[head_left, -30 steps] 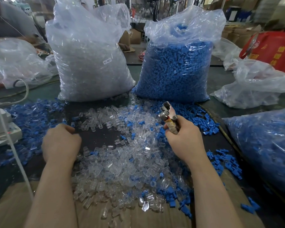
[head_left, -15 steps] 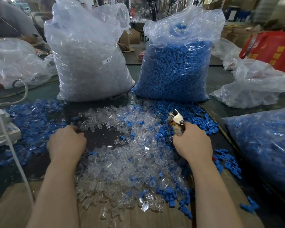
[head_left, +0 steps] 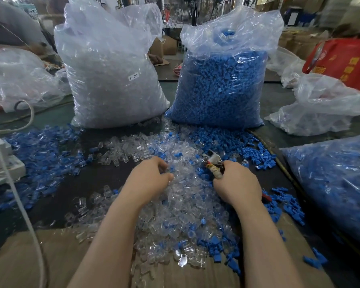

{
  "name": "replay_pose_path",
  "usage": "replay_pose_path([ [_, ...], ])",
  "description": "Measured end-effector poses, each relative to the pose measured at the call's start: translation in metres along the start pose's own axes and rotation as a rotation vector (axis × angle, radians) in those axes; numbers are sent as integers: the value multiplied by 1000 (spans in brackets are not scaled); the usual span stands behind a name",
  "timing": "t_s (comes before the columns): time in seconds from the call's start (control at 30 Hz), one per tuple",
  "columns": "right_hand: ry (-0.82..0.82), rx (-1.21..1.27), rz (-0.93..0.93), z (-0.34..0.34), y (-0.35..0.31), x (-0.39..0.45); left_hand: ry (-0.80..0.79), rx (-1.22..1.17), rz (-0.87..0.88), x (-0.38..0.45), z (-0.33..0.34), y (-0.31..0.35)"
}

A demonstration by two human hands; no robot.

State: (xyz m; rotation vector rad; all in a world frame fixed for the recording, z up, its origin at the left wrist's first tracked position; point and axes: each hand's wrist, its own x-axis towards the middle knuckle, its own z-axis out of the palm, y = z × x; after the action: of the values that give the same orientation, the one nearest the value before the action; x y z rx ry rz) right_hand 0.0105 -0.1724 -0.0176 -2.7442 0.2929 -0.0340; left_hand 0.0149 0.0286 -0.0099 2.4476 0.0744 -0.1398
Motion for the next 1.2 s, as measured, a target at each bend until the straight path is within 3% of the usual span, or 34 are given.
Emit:
replay_pose_path([
  [0.1,31,4,-1,2,0,-1,34,-87,-11,0,-1,-5],
  [0.37,210,76,49,2,1,0,45,-14,16,1,-1,-4],
  [0.57,117,248,-80,1,2,3,54,-35,28,0,-2,-6],
  [1.03,-1,222,-206,5,-6,2,-55,69,117,0,-2,-3],
  [1.2,2,211,-210,5,-8,3,6,19,114,0,-2,-4],
])
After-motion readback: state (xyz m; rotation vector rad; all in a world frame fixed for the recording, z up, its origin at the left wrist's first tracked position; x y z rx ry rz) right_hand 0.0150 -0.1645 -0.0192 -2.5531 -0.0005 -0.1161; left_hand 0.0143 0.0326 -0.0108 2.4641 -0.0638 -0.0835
